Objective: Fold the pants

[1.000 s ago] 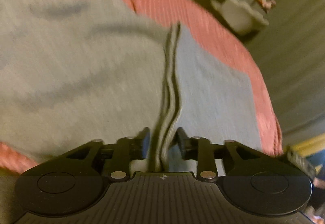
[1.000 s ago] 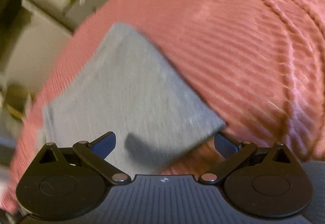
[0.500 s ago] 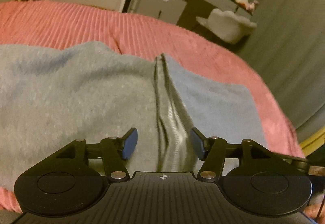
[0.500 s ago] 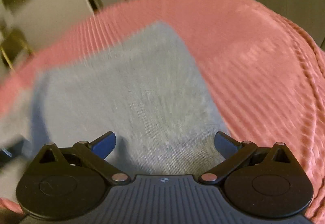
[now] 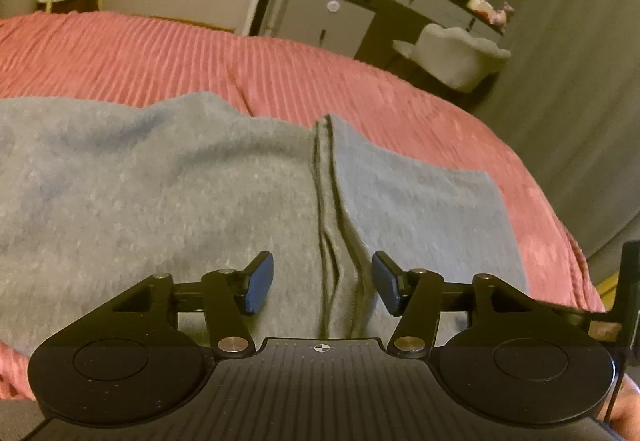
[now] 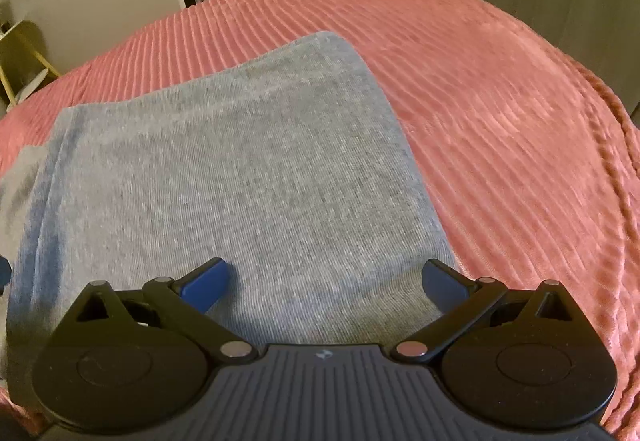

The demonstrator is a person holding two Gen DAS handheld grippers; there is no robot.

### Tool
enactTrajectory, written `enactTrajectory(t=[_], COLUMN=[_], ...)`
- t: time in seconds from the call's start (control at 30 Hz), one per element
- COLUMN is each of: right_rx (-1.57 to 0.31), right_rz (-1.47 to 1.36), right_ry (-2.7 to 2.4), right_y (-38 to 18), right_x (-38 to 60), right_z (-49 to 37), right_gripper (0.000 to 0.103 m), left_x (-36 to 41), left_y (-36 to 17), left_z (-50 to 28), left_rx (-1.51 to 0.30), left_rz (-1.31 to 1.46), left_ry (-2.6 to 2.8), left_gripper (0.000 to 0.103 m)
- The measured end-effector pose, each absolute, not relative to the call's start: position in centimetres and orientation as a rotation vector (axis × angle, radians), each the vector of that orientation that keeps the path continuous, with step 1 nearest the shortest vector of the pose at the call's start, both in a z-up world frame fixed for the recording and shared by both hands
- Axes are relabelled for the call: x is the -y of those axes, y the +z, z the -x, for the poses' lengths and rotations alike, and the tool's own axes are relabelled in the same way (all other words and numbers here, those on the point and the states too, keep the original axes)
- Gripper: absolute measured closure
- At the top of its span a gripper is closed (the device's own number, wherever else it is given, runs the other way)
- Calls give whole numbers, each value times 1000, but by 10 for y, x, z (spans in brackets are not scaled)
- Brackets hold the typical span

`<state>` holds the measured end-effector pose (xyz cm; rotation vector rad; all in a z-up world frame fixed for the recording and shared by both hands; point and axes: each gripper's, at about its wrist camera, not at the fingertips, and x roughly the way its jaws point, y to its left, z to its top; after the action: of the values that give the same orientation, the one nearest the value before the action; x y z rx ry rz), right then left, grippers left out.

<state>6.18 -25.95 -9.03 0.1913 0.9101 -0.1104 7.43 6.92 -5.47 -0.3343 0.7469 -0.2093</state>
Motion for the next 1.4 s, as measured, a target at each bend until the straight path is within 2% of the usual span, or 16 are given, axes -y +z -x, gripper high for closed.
enactTrajectory(t=[0.4,0.53,0.77,0.9,0.97,1.03,1.2,1.33,1.4], right_rx=[-908,-908,-906,-904,-903,-902,-900,-901,-903], right_rz=[-187,-187,-188,-187,-193,-198,-206,-207,-202], right_ry=[-119,-119,-118,-118,-115,-113,-106,-105,-108], right_y=[-91,-91,-91,-91,-91,-91,-90,-91,-91], right_x=[259,259,259,259,261,261,262,262,261], right_z=[-62,-62,-61,-61,-61,-60,-59,-60,-61], right_gripper=[0,0,0,0,0,0,0,0,0], left_x=[-64,-65,-53,-64,-73,-91,-167,-227,-255], left_y=[-52,-51,-79,-80,-77,-74,-60,-43,-43], left_z=[-66,-63,-83,-86,-84,-83,-65,-33,-18], left_rx=[-715,-683,-842,-853,-830,-820,-759,-587,-562], left_rz=[284,321,130,199,213,279,637,583,498], left_ry=[-229,-296,-65,-50,27,112,99,228,340], left_gripper=[36,22,22,25,33,32,28,7,6])
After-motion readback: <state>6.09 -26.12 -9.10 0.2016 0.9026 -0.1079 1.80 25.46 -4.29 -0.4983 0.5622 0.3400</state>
